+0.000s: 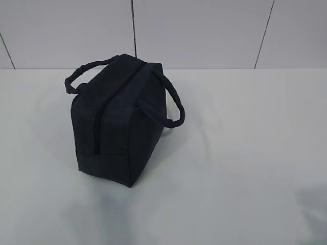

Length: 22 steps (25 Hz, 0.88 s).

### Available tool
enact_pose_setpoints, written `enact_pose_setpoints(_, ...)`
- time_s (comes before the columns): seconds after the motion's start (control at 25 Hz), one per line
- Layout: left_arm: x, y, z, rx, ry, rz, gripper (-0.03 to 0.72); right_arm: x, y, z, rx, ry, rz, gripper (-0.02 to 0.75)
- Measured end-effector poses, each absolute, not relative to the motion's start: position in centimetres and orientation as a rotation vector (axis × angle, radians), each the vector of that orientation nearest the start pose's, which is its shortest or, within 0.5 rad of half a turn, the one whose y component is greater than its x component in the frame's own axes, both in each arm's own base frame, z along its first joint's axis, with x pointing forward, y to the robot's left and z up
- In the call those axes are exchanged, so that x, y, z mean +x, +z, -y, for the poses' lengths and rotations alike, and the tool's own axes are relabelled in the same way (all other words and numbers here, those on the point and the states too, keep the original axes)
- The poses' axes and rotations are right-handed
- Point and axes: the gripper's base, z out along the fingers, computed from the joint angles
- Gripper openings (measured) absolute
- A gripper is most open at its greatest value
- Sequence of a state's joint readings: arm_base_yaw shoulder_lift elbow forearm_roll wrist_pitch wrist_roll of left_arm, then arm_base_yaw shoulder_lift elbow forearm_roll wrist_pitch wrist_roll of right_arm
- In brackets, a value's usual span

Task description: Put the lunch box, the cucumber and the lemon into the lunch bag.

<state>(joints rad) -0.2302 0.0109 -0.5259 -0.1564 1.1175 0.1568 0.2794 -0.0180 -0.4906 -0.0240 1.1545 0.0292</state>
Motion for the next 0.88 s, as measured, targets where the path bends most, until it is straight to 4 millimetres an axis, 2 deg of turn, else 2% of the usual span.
enact_pose_setpoints(0.24, -1.17, 28.09, 1.02, 0.414, -0.231, -2.041, 0.235, -0.96, 26.68, 0.48, -0.256, 0.148, -2.118, 0.365)
enact_pose_setpoints(0.6, -1.04, 28.1, 1.15, 0.295, -0.161, -2.055, 0.235, -1.04, 26.7, 0.25, -0.017, 0.016, -2.128, 0.365)
enact_pose_setpoints(0.88, -1.01, 28.1, 1.17, 0.268, -0.143, -2.058, 0.235, -1.05, 26.7, 0.22, 0.018, -0.003, -2.128, 0.365)
